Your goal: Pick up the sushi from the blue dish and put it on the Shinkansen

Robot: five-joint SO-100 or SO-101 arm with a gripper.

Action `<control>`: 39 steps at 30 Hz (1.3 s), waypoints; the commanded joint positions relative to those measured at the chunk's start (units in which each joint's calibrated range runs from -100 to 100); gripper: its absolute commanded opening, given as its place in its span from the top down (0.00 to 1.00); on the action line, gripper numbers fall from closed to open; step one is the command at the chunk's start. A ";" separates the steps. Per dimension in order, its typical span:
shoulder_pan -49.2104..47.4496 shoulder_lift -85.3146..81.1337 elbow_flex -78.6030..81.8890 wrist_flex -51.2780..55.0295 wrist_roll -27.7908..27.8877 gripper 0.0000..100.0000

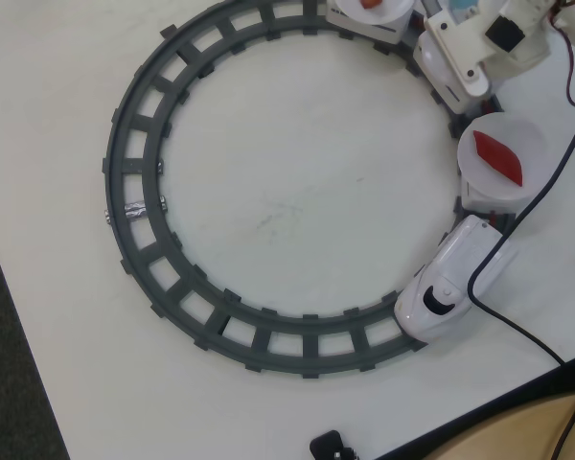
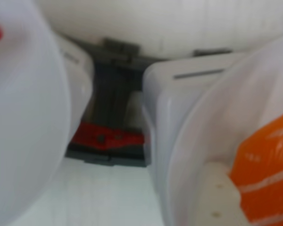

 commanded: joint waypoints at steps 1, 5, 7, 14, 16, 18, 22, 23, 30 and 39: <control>-0.20 -0.62 -3.29 2.92 -0.07 0.91; -0.20 -0.62 -3.29 3.61 0.30 0.84; -0.29 -0.62 -3.29 3.61 0.30 0.82; -0.12 -2.45 -3.29 2.75 0.25 0.72; 0.24 -5.54 -3.29 2.75 0.25 0.70; 0.24 -9.89 -3.29 3.26 0.25 0.68; -0.20 -18.32 -2.04 7.71 0.25 0.65; -0.47 -20.33 -1.23 8.91 0.25 0.64; -0.03 -32.18 9.18 9.85 -0.12 0.62; 0.24 -32.77 17.08 5.92 0.25 0.71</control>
